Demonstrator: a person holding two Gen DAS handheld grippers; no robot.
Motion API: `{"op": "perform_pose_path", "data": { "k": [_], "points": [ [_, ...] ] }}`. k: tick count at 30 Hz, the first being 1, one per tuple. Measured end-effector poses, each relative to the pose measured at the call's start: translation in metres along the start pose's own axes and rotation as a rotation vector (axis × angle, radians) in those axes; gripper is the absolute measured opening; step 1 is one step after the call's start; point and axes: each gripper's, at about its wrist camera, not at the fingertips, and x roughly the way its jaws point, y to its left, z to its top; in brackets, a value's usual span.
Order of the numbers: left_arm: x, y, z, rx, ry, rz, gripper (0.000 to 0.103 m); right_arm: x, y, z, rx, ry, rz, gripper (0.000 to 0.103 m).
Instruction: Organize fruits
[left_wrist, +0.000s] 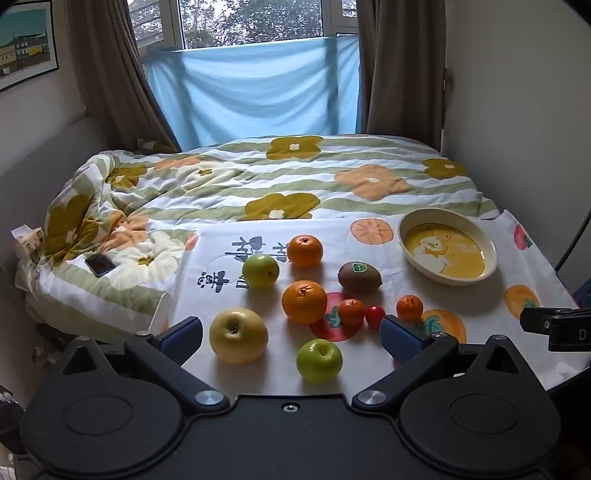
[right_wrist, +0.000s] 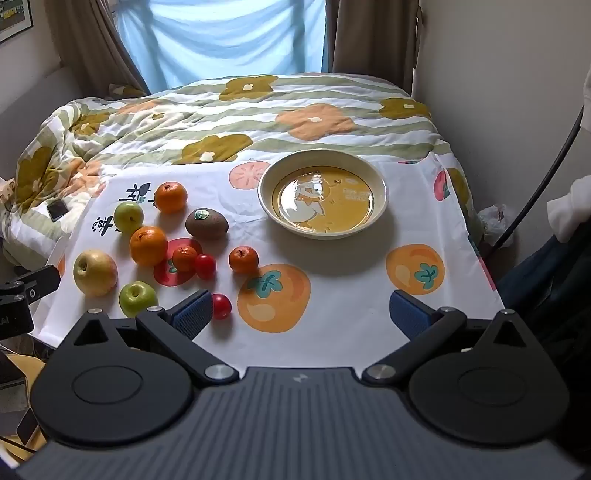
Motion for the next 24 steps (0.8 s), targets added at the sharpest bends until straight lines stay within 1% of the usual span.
{"op": "perform_pose_path", "data": {
  "k": [3, 6, 7, 11, 24],
  "points": [
    [-0.0006, -0.0027, 0.0003, 0.003, -0.007, -0.007, 0.103, -0.0001, -0.0002, 0.0001, -0.001, -0.001, 0.002, 0.103],
    [-0.0021, -0.0064, 0.0005, -0.004, -0.010, 0.003, 0.103, 0.0004, -0.0006, 0.0006, -0.001, 0.003, 0.003, 0.103],
    [-0.0022, -0.0017, 0.0001, -0.022, -0.009, -0.007, 0.103, 0.0004, -0.0006, 0.0006, 0.001, 0.002, 0.000, 0.103],
    [-0.0023, 0.0030, 0.0006, -0.024, -0.010, -0.007, 0.103, 0.0018, -0.0002, 0.0015, 0.001, 0.004, -0.001, 0.103],
    [0.0023, 0.0018, 0.0013, -0.033, -0.004, -0.012, 0.103, 0.0020, 0.0005, 0.0055, 0.004, 0.010, 0.001, 0.103]
  ]
}}
